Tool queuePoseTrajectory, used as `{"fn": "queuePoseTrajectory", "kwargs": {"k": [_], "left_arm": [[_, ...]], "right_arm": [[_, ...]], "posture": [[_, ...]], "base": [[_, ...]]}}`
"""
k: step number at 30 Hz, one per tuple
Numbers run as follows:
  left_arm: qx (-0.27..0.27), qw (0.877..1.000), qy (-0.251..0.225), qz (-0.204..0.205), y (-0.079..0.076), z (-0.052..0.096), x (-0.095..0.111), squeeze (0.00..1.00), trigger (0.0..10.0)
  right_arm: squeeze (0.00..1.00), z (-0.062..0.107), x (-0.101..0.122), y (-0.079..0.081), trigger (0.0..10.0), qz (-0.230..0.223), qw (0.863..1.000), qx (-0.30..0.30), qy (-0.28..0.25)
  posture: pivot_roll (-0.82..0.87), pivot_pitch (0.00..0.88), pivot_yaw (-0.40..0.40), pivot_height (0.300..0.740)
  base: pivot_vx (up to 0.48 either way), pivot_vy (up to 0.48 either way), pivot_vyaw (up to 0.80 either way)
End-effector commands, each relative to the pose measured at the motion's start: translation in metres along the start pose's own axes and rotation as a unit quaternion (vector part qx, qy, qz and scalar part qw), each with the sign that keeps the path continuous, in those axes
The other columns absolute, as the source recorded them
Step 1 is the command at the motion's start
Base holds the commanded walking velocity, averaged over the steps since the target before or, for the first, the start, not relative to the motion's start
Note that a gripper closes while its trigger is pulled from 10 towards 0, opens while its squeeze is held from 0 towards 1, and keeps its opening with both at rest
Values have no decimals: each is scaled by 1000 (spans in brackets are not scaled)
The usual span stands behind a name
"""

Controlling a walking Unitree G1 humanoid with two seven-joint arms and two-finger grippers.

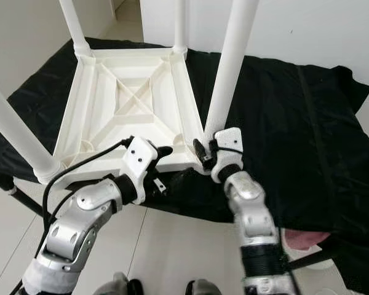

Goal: Building children table

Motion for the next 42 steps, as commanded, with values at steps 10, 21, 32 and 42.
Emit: {"fn": "queuePoseTrajectory", "kwargs": {"k": [10, 21, 32, 42], "left_arm": [[20, 1000, 7, -2, 4, 0, -4, 0, 10000], [32, 999, 2, -8, 10, -2, -2, 0, 10000], [28, 1000, 3, -9, 9, -1, -2, 0, 10000], [0, 1000, 12, 6, 2, 3, -7, 0, 10000]], "right_arm": [[0, 8, -6, 15, 10000, -2, 998, -55, 10], [1000, -2, 8, 0, 10000, -29, 999, -12, -7], [0, -6, 4, -9, 10000, 23, 985, 172, 13], [0, -15, 7, -23, 10000, 67, 964, 258, 19]], "posture": [[-102, 55, 6, 740], [-99, 48, 9, 740], [-97, 57, 17, 740], [-91, 55, 20, 740]], "base": [[0, 0, 0], [0, 0, 0], [0, 0, 0], [0, 0, 0]]}}
Point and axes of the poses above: a point about 5 cm out from each wrist's last joint towards the gripper, its own z axis pointing back from the gripper into the wrist, its own x axis along the axis of the wrist's last joint, y = z × x, the point moved 1 cm from there along -z, pointing out of the wrist towards the gripper, and after that the axes turned 4 degrees about -z, right-handed, at the moved point
